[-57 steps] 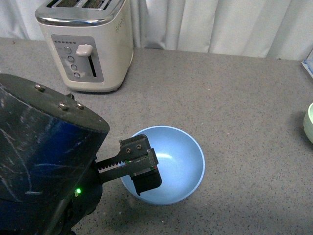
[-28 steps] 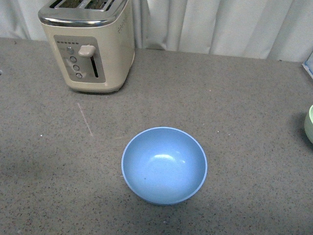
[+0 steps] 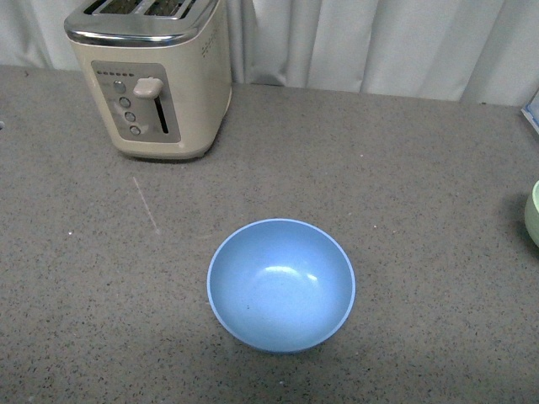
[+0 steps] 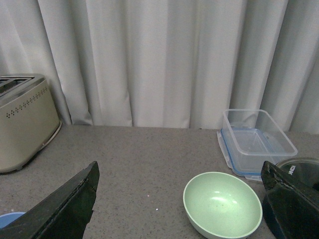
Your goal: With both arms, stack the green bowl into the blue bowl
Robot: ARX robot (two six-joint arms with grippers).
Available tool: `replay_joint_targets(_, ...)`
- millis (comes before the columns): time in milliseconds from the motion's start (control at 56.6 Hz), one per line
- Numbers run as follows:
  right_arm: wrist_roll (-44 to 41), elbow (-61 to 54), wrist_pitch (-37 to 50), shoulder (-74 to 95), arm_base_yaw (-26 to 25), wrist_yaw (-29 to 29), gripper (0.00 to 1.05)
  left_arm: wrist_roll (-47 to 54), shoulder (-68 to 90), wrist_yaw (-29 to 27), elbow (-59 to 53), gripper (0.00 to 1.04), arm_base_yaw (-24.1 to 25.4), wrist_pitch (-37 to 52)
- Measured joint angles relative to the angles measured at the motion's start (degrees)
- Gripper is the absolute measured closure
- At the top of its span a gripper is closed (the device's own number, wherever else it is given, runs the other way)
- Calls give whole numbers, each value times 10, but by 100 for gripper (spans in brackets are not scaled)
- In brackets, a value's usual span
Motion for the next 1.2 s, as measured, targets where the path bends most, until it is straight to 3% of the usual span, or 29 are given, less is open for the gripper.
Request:
replay_joint_targets(71, 0, 0, 0, 0, 0, 0, 9, 0, 0, 0, 0, 97, 0, 0)
replay_joint_targets(177, 7, 2, -9, 5, 3, 13, 9, 0, -1, 0, 0, 74, 0, 0)
replay_joint_targets(230, 146, 64, -153, 98, 61, 152, 9, 0, -1, 0, 0, 59, 0, 0)
replay_joint_targets(265, 243, 101, -203, 171, 96, 204, 9, 0, -1, -2, 0, 50, 0, -1)
replay_joint_targets(300, 327, 116, -201, 228, 110, 207, 9, 1, -2, 0, 0, 43, 0, -1)
replay_joint_targets(406, 466, 152, -174, 352, 103, 192, 9, 1, -2, 0, 0, 26, 0, -1)
replay_joint_targets(548, 544, 202, -148, 508, 57, 243, 9, 1, -2, -1, 0, 5, 0, -1)
replay_joint_targets(795, 574, 264, -89, 705, 39, 270, 9, 1, -2, 0, 0, 6, 0, -1)
replay_joint_targets(1201, 570, 301, 15, 896, -29, 207, 9, 1, -2, 0, 0, 6, 0, -1)
